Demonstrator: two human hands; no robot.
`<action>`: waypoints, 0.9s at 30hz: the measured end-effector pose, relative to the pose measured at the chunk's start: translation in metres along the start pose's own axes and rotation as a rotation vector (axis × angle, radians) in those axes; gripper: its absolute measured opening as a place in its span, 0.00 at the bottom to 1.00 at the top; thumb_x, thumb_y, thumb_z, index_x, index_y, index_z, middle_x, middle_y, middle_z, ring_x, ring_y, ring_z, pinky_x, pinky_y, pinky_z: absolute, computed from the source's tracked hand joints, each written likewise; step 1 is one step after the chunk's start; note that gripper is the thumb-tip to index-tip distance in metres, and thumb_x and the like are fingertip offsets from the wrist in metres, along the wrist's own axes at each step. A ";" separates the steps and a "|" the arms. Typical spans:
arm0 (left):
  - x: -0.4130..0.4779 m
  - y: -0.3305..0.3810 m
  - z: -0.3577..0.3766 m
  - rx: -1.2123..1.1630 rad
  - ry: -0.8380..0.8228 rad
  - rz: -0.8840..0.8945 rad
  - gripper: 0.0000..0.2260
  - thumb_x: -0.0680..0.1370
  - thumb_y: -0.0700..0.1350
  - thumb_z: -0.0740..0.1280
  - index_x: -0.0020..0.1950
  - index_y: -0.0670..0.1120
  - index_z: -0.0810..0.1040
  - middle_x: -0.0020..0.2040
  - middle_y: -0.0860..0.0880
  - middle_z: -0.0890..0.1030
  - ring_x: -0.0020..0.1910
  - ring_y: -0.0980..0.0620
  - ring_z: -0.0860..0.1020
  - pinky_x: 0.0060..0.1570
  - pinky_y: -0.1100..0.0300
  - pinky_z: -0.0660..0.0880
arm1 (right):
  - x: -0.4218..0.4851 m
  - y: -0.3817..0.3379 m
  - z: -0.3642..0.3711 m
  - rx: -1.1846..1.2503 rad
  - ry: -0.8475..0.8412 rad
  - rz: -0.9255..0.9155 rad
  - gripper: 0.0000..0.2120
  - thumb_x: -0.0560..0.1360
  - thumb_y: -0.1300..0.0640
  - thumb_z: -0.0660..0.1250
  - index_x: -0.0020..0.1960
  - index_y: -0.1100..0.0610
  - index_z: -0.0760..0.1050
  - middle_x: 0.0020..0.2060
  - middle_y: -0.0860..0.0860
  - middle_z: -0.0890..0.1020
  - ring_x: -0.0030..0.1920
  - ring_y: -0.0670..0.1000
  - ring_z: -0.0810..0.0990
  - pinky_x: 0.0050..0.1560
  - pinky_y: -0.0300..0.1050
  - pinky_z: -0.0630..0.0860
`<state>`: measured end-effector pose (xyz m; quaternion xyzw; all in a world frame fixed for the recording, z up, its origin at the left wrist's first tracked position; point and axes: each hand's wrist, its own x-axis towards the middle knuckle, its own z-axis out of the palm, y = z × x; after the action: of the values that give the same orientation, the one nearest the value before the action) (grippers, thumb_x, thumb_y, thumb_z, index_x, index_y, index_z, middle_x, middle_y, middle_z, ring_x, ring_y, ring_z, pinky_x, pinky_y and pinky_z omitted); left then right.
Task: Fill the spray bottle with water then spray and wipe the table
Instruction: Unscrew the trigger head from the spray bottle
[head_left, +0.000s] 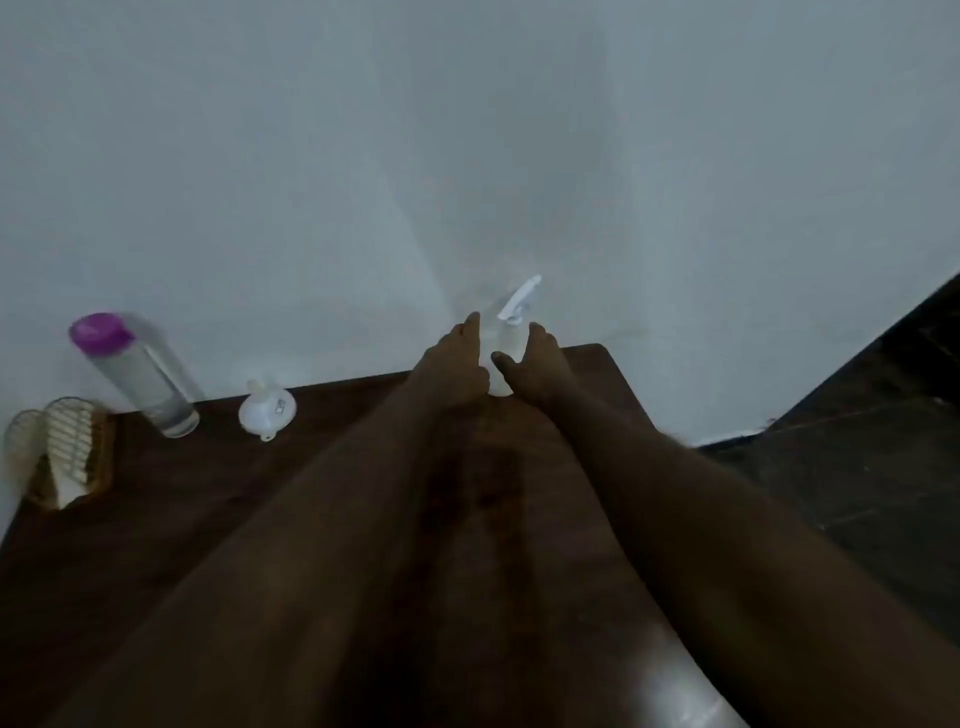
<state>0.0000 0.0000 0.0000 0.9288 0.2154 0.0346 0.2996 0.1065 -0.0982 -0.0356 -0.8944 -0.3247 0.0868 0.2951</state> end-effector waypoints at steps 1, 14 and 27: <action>0.007 0.003 0.002 -0.063 0.021 -0.008 0.34 0.78 0.43 0.65 0.79 0.41 0.51 0.76 0.40 0.63 0.73 0.43 0.64 0.70 0.51 0.63 | 0.009 0.003 0.003 0.044 0.010 0.027 0.27 0.74 0.49 0.69 0.65 0.64 0.70 0.59 0.59 0.78 0.61 0.59 0.77 0.55 0.47 0.73; 0.080 -0.020 0.056 -0.350 0.327 0.211 0.23 0.80 0.42 0.64 0.75 0.47 0.64 0.66 0.48 0.77 0.61 0.53 0.75 0.55 0.67 0.67 | 0.054 0.024 0.062 0.114 0.248 0.061 0.22 0.81 0.53 0.62 0.71 0.60 0.64 0.57 0.57 0.81 0.56 0.59 0.81 0.53 0.48 0.74; 0.032 -0.084 0.080 -0.322 0.737 0.150 0.12 0.77 0.52 0.69 0.51 0.44 0.76 0.46 0.52 0.78 0.43 0.53 0.76 0.44 0.61 0.71 | 0.009 -0.009 0.132 0.217 0.394 -0.124 0.12 0.82 0.50 0.60 0.58 0.58 0.70 0.46 0.54 0.83 0.47 0.56 0.82 0.43 0.45 0.70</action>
<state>0.0125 0.0317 -0.1154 0.8087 0.2318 0.4200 0.3404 0.0626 -0.0250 -0.1373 -0.8354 -0.3037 -0.0733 0.4522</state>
